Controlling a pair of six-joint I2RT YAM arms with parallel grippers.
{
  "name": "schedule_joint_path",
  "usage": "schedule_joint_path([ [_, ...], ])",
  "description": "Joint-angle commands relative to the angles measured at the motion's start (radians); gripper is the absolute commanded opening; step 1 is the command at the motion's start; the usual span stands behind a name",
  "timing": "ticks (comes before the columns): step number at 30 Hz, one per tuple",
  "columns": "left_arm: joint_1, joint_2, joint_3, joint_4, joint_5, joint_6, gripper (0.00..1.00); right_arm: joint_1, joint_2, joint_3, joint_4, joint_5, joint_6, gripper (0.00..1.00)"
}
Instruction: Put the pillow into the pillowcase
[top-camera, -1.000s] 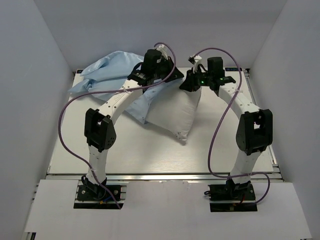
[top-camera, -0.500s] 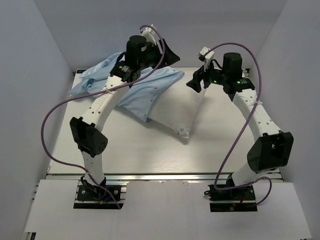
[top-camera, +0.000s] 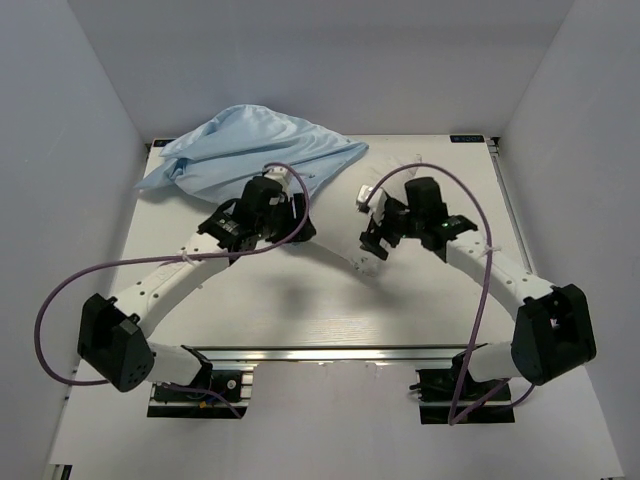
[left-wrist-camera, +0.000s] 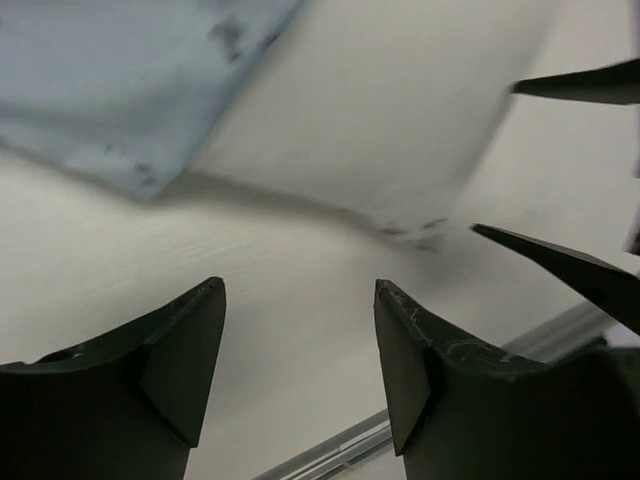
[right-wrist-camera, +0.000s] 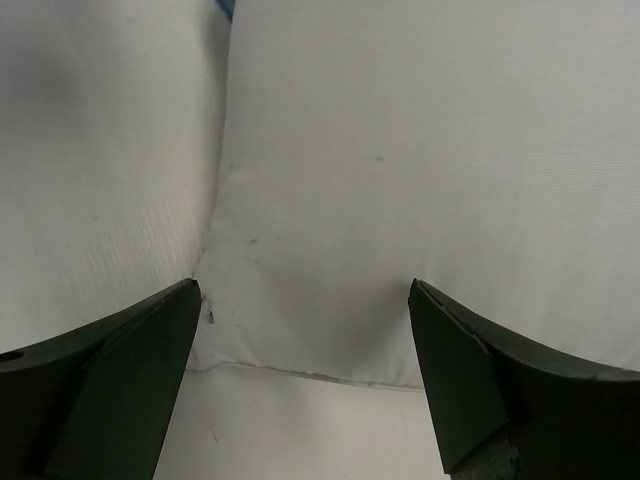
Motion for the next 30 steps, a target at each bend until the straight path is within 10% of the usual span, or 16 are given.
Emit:
schedule_joint_path([
  [1, -0.002, -0.010, -0.067, 0.044, -0.133, -0.008, 0.71, 0.063, -0.047, -0.048, 0.201, 0.217, 0.012, 0.89],
  [17, -0.005, 0.267, 0.008, 0.202, -0.357, 0.107, 0.71, 0.137, 0.208, 0.019, 0.415, 0.468, 0.015, 0.87],
  [22, -0.004, 0.338, 0.045, 0.178, -0.442, 0.109, 0.38, 0.137, 0.212, 0.019, 0.395, 0.451, 0.017, 0.77],
  [30, -0.002, 0.278, 0.005, 0.181, -0.493, 0.130, 0.16, 0.137, 0.264, 0.037, 0.391, 0.459, 0.024, 0.62],
])
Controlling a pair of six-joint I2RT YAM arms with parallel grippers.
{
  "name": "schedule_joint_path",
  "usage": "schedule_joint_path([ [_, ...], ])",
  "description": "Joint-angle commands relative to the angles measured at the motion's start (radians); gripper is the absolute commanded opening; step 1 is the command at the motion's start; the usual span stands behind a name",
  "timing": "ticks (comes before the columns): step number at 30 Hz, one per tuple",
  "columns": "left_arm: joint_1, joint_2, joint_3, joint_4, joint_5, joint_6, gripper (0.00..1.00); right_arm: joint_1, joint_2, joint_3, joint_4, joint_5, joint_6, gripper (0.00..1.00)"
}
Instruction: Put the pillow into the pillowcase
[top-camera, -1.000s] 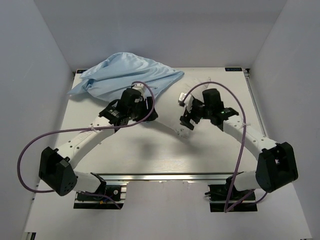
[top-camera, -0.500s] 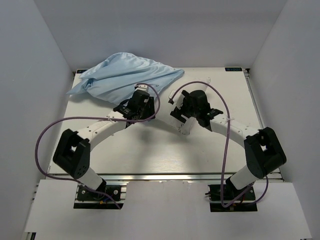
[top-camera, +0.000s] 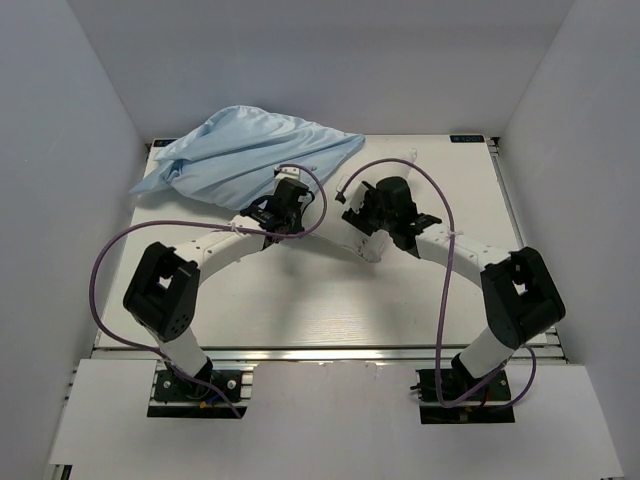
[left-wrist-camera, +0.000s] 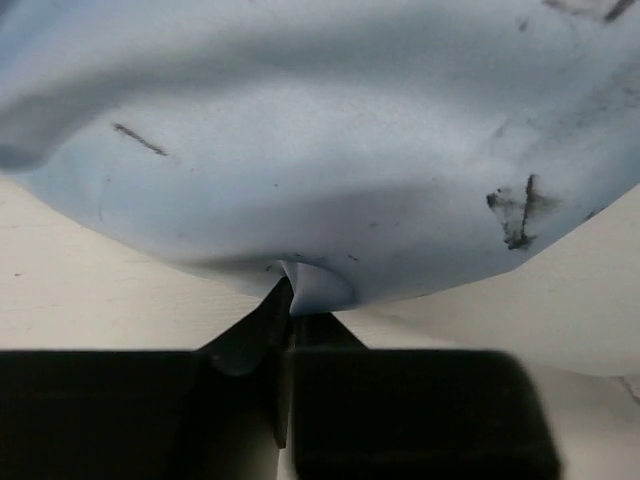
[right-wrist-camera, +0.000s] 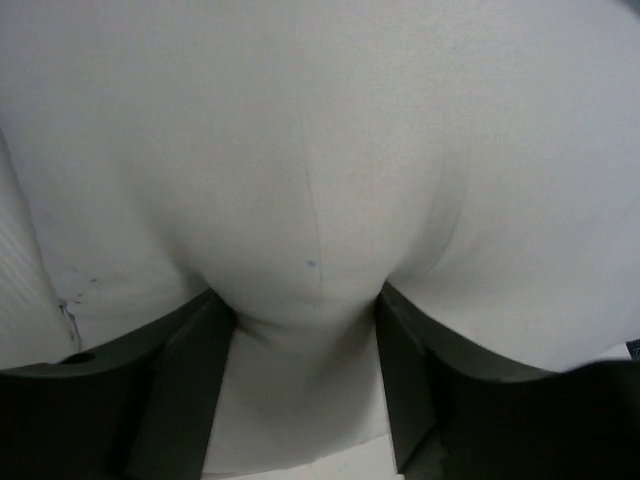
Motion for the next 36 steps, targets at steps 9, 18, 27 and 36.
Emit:
schedule_joint_path([
  [9, -0.003, -0.184, 0.104, 0.028, 0.119, 0.005, 0.00, 0.004, 0.086, 0.185, -0.114, -0.138, 0.169, 0.15],
  [18, -0.003, -0.141, 0.416, -0.037, 0.488, -0.032, 0.00, 0.004, 0.185, 0.555, -0.275, -0.513, 0.673, 0.00],
  [27, -0.001, -0.029, 0.578, -0.064, 0.630, -0.078, 0.00, 0.000, 0.179, 0.685, -0.041, -0.501, 0.958, 0.00],
  [36, -0.016, 0.008, 0.676, -0.049, 0.720, -0.155, 0.00, -0.002, 0.194, 0.601, 0.004, -0.235, 0.947, 0.00],
])
